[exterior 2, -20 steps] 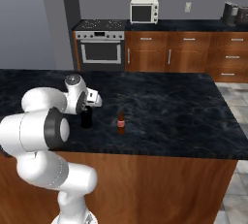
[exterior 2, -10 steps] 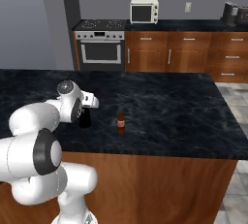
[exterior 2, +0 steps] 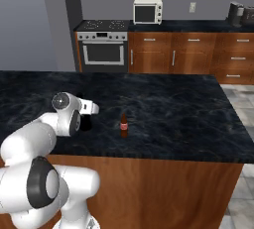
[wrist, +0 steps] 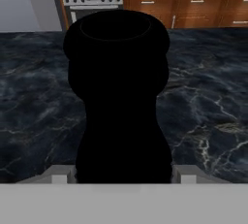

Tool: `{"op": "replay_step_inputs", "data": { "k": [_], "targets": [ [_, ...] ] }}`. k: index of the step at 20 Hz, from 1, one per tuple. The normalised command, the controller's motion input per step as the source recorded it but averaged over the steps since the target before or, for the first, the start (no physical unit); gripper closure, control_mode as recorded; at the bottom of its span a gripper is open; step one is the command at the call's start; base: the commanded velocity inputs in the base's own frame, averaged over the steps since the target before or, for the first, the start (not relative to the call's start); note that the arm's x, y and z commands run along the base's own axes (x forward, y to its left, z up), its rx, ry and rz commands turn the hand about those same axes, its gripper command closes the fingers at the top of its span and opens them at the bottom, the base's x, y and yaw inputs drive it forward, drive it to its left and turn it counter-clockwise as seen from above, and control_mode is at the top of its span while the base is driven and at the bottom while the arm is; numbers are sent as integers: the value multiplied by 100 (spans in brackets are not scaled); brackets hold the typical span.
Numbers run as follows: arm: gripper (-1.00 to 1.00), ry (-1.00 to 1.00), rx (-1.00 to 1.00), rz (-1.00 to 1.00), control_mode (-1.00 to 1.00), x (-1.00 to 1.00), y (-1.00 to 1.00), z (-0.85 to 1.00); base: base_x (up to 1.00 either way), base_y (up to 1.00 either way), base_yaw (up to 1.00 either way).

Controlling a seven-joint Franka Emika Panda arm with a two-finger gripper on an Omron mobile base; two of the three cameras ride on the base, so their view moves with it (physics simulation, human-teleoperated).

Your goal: Place the large bottle from the dining counter next to the other large bottle outside the sink, and place the small bottle from the dining counter next to the other small bottle inside the sink.

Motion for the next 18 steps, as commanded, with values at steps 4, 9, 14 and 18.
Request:
{"op": "replay_step_inputs", "data": {
  "k": [4,9,14,18],
  "targets": [
    [100,0,3,0,-100,0,-1,18,0,0,0],
    [100,0,3,0,-100,1,0,16,0,0,0],
    [100,0,2,0,100,1,0,2,0,0,0],
    [100,0,0,0,100,0,0,0,-27,0,0]
  ]
}}
